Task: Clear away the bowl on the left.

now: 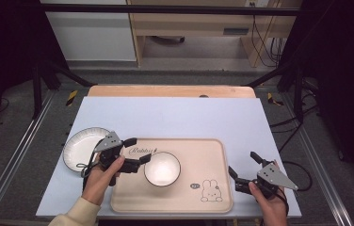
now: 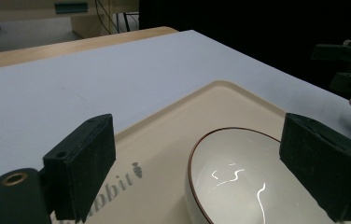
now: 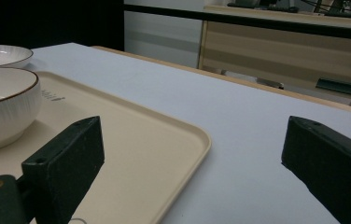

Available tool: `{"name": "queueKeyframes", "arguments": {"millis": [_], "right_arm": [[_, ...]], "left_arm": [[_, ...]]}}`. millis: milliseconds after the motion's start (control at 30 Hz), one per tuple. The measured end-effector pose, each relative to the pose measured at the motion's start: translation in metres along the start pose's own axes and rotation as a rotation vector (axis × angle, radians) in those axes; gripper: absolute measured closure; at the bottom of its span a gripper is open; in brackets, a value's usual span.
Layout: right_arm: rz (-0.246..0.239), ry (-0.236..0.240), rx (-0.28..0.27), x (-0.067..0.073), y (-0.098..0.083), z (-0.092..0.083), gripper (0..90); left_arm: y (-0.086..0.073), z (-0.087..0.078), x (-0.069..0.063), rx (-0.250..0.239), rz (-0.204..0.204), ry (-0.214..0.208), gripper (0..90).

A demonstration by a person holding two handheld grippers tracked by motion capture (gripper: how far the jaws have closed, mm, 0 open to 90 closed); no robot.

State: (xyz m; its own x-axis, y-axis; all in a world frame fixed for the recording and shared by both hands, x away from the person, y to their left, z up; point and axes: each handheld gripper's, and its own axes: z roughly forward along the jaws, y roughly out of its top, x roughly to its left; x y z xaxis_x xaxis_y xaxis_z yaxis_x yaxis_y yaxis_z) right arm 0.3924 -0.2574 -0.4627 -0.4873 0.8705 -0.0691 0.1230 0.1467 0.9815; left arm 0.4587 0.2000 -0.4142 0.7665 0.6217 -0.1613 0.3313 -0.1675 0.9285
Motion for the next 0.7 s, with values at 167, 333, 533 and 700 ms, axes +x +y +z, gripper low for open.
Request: {"name": "queueKeyframes", "arguments": {"millis": [167, 333, 533, 700], "right_arm": [[-0.001, -0.001, -0.001, 0.0, 0.0, 0.0, 5.8], [-0.001, 0.001, -0.003, 0.0, 0.0, 0.0, 5.8], [-0.001, 0.001, -0.003, 0.0, 0.0, 0.0, 5.8], [0.002, 0.002, 0.0, 0.001, -0.001, 0.001, 5.8]], "left_arm": [[-0.001, -0.01, 0.003, 0.002, 0.032, 0.009, 10.6], [-0.006, -0.017, 0.003, 0.004, 0.051, 0.014, 10.5], [-0.012, -0.029, 0.009, -0.023, 0.036, 0.025, 10.3], [-0.018, -0.04, 0.015, -0.02, 0.038, 0.044, 10.0]]}}
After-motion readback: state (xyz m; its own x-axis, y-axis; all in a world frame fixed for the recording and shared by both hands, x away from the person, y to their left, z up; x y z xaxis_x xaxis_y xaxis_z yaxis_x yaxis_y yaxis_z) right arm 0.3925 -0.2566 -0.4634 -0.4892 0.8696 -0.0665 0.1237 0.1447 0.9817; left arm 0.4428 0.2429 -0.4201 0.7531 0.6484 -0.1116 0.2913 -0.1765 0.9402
